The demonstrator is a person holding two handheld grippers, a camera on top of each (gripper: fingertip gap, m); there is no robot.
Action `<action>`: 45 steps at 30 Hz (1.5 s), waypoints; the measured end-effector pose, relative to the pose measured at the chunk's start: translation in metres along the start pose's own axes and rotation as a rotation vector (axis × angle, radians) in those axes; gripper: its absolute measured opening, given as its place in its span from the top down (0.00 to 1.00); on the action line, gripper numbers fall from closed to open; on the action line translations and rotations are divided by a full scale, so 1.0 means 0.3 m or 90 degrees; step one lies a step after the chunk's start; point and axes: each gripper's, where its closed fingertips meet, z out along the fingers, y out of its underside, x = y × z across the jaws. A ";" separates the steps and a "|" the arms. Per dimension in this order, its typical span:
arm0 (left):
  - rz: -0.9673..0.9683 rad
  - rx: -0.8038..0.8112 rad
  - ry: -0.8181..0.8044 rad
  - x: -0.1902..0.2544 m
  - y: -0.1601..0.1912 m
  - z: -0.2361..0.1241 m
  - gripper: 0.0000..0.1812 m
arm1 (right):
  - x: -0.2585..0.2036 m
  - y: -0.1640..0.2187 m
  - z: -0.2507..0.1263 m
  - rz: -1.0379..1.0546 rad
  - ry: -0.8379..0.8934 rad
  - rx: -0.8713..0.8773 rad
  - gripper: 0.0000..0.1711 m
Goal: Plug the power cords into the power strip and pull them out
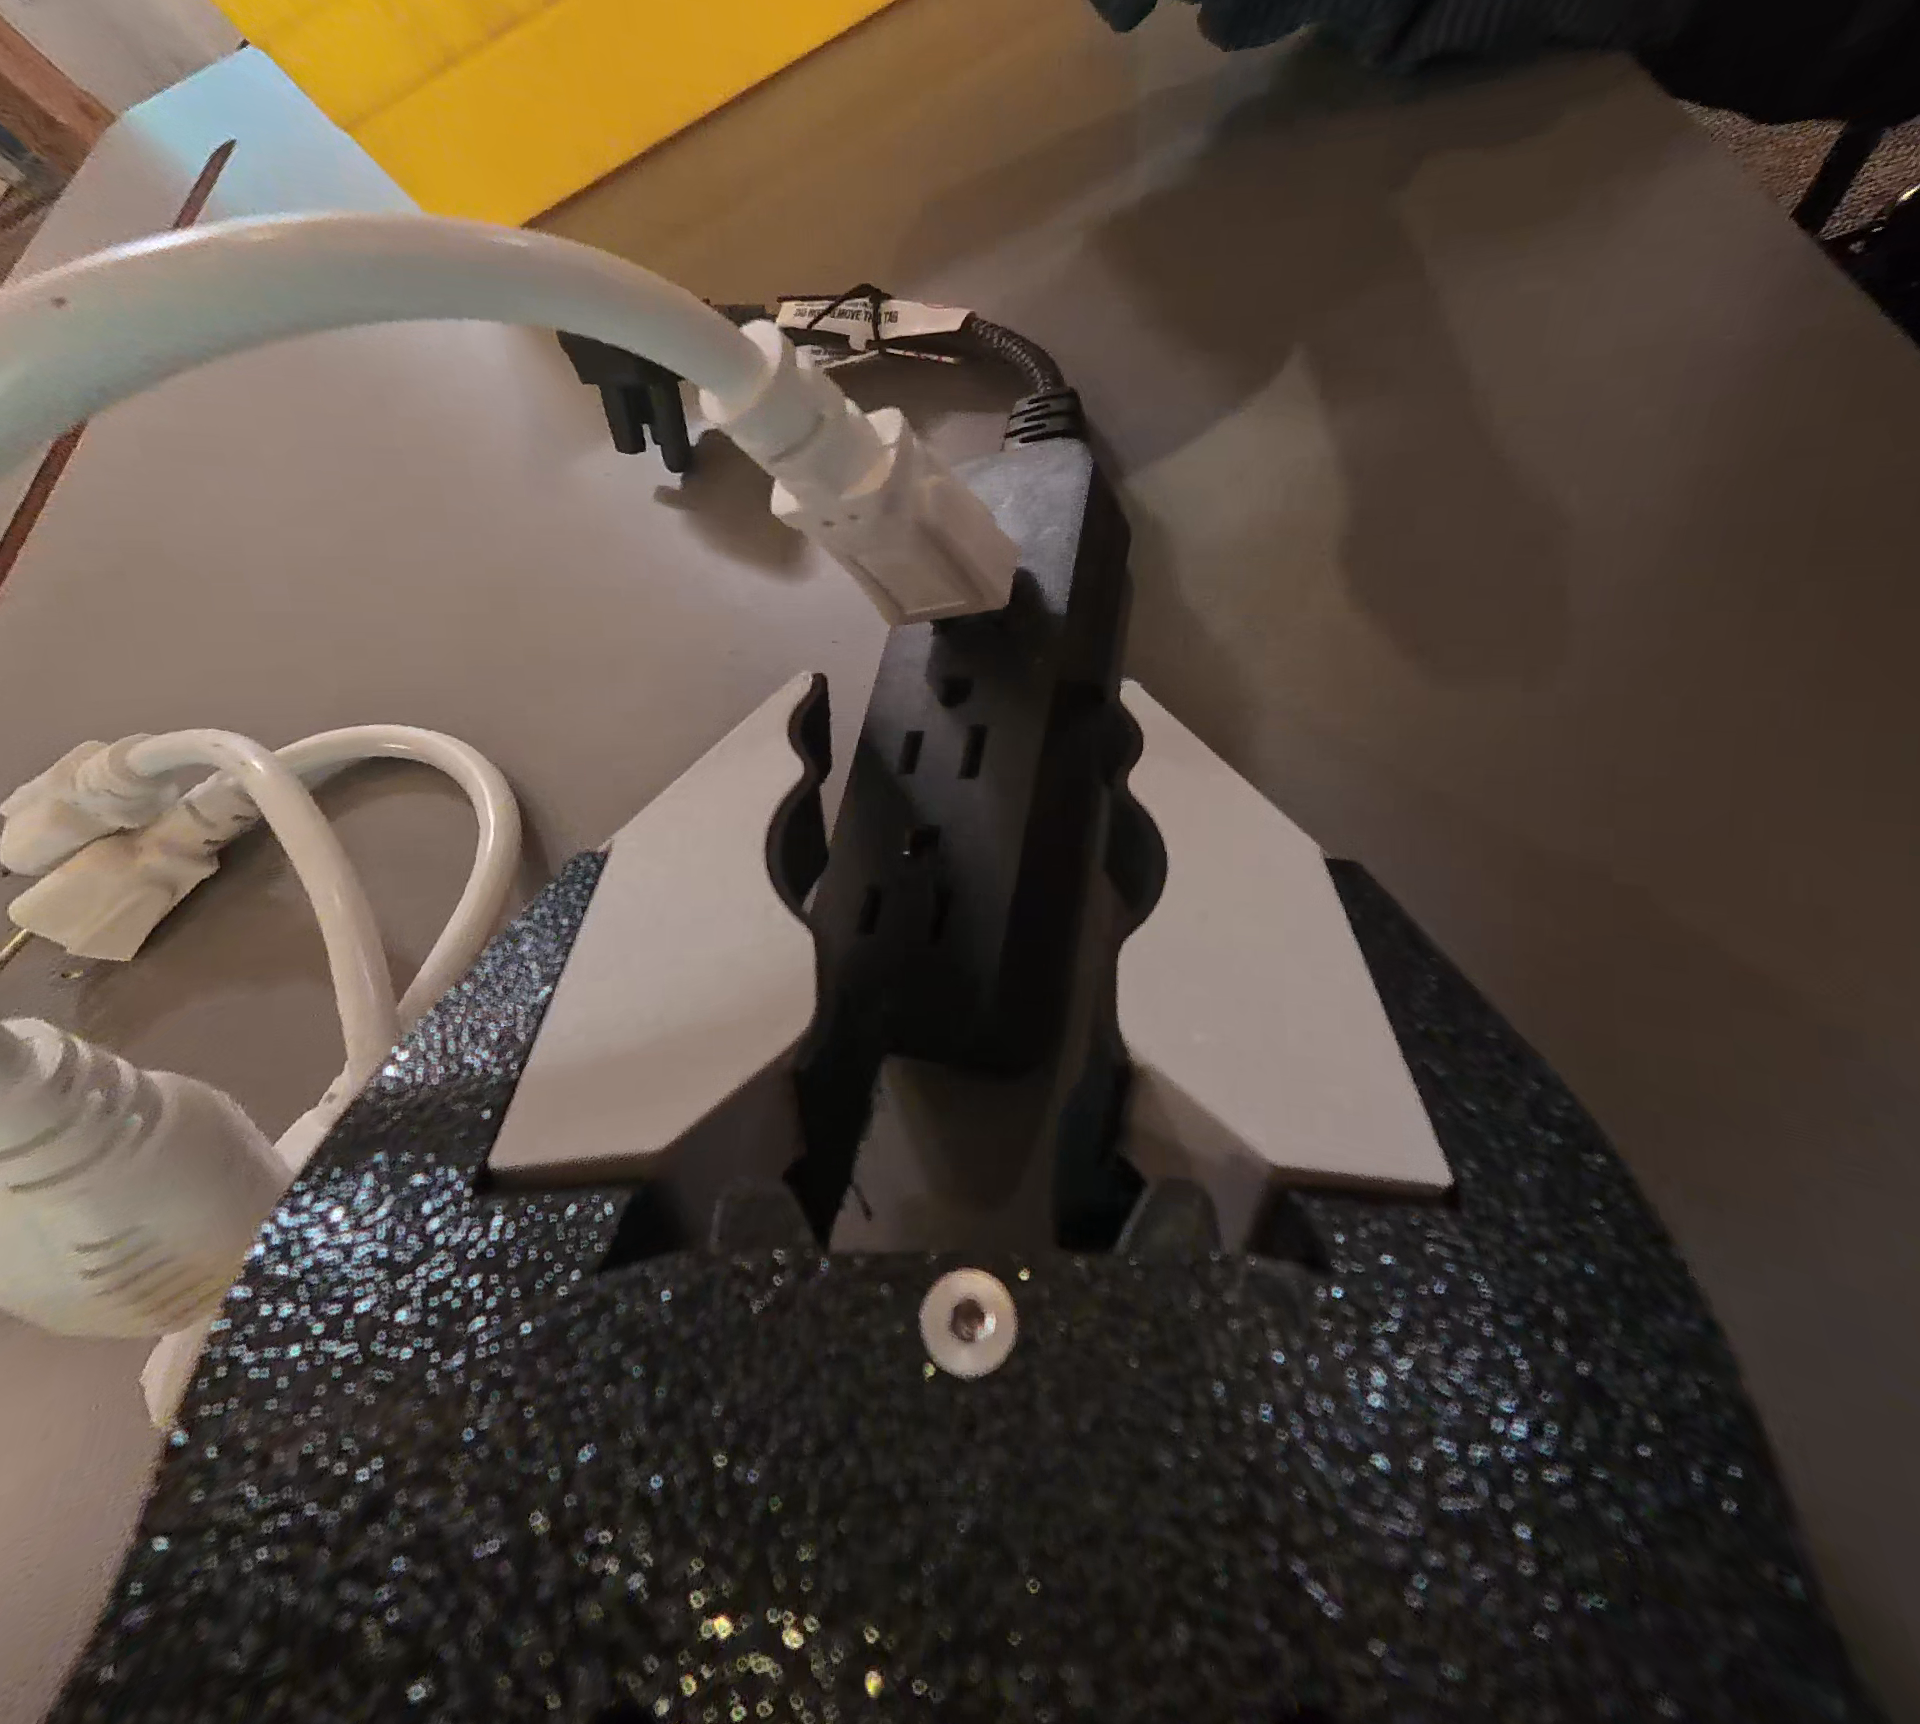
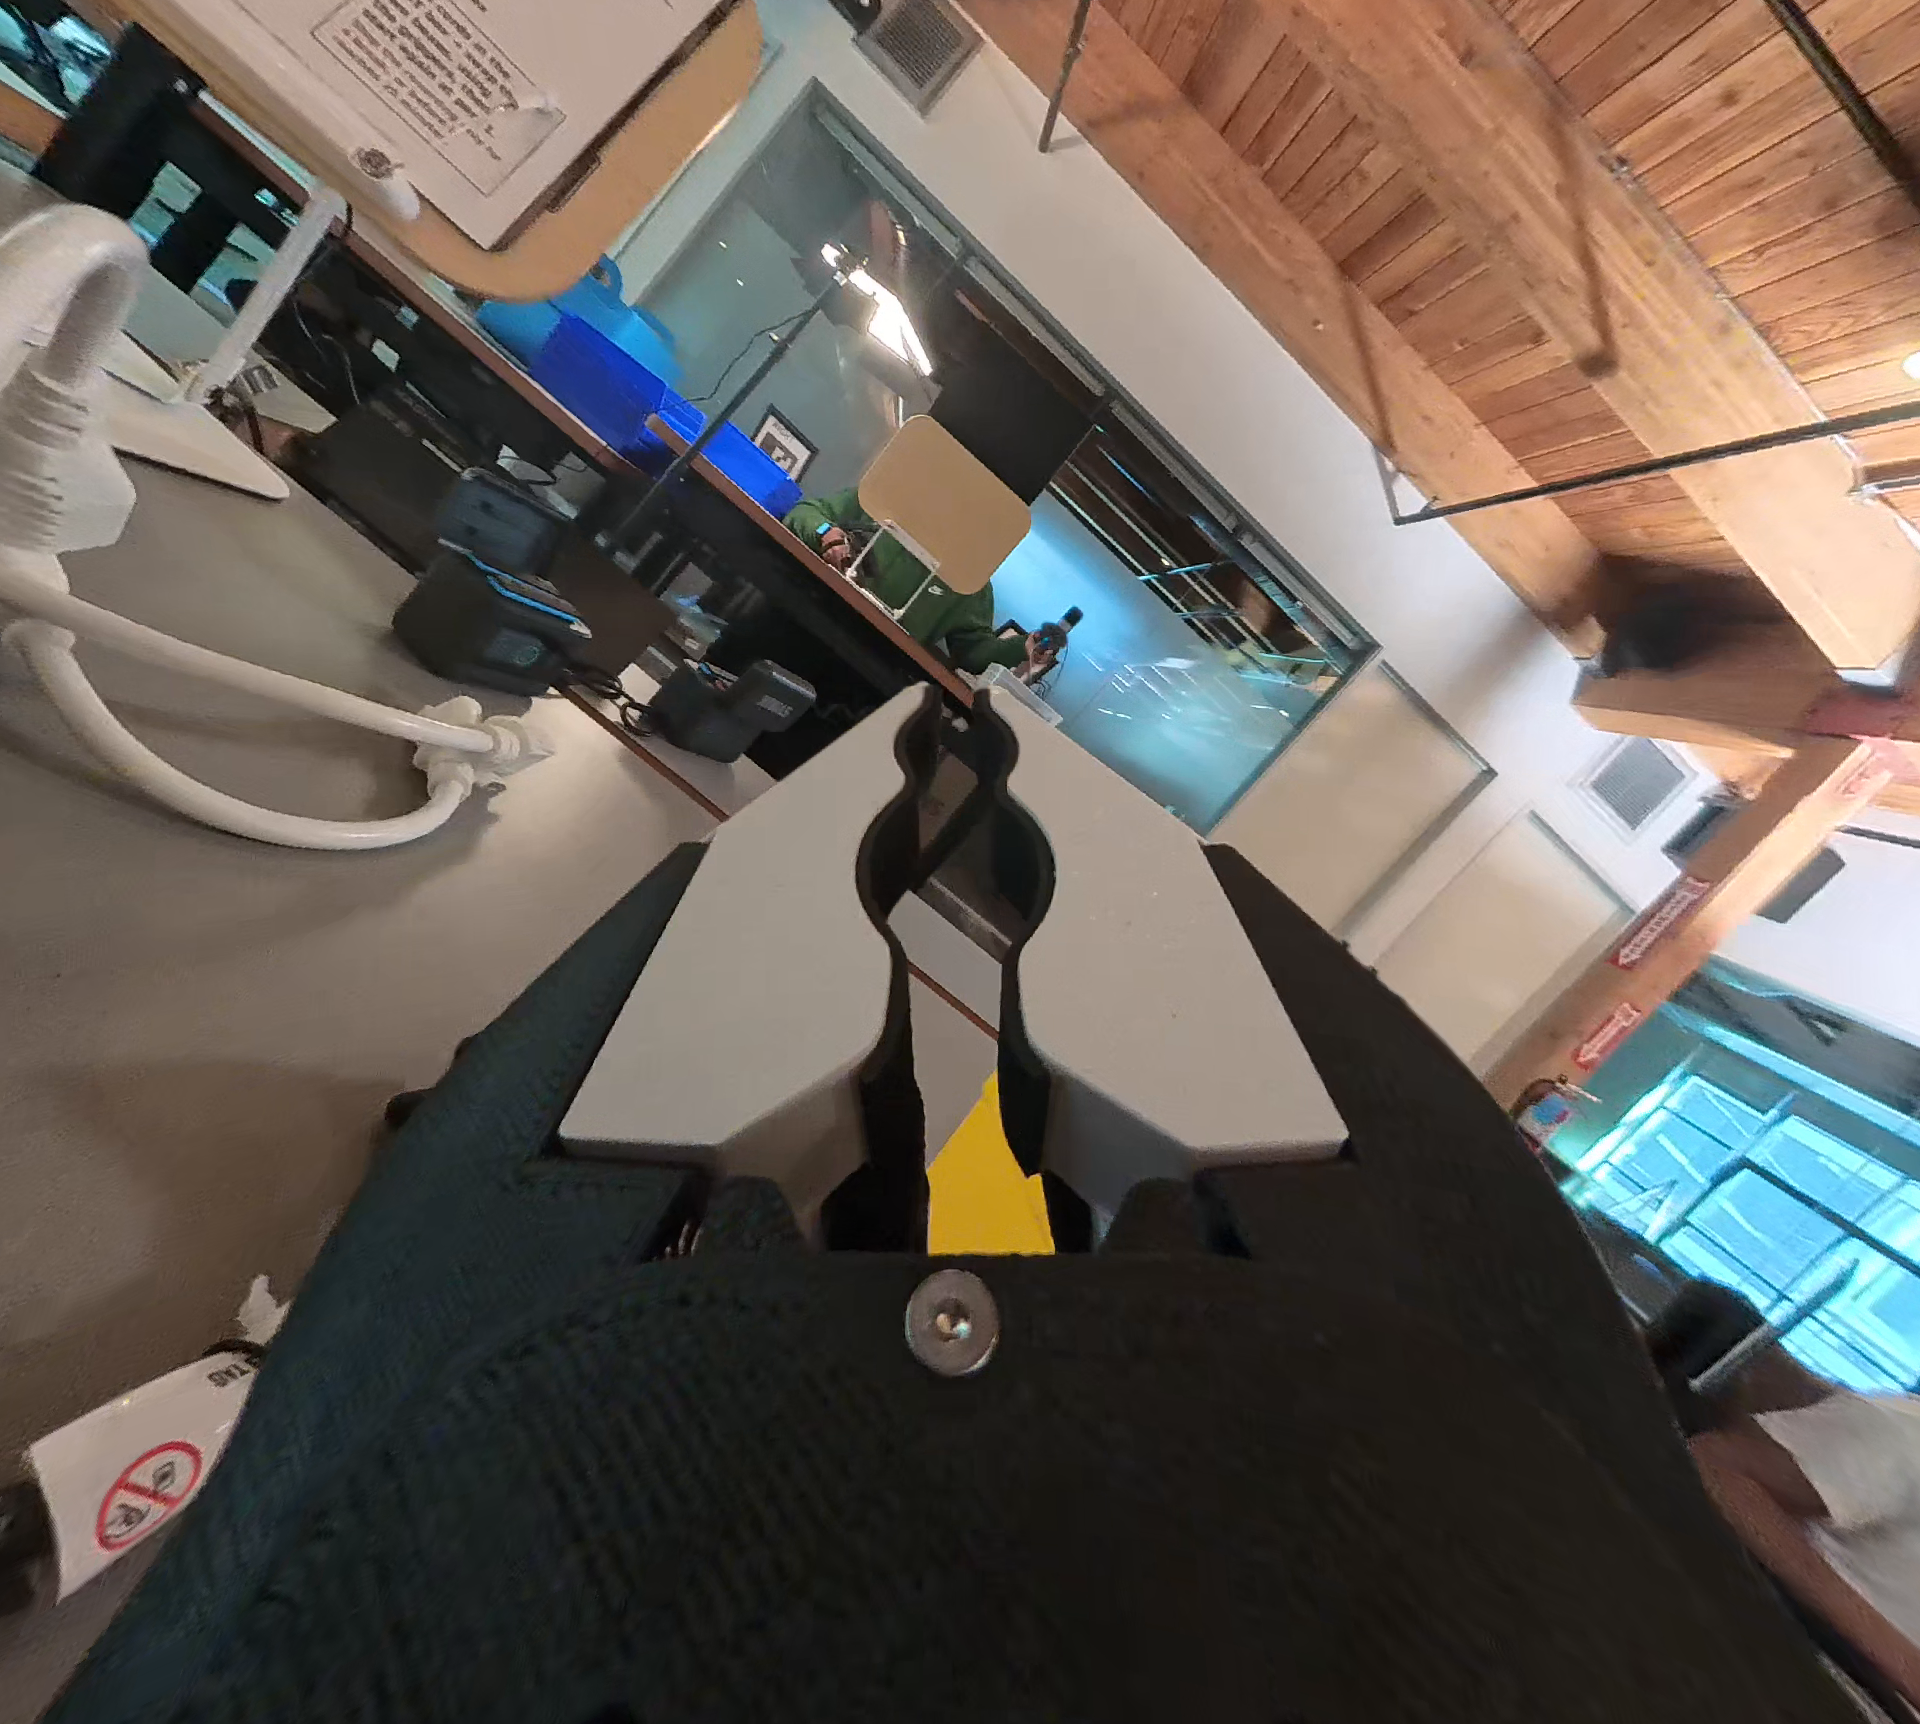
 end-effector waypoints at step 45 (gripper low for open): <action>-0.073 -0.030 -0.017 -0.042 0.029 0.003 0.60 | -0.137 0.016 0.025 -0.164 -0.057 -0.031 0.99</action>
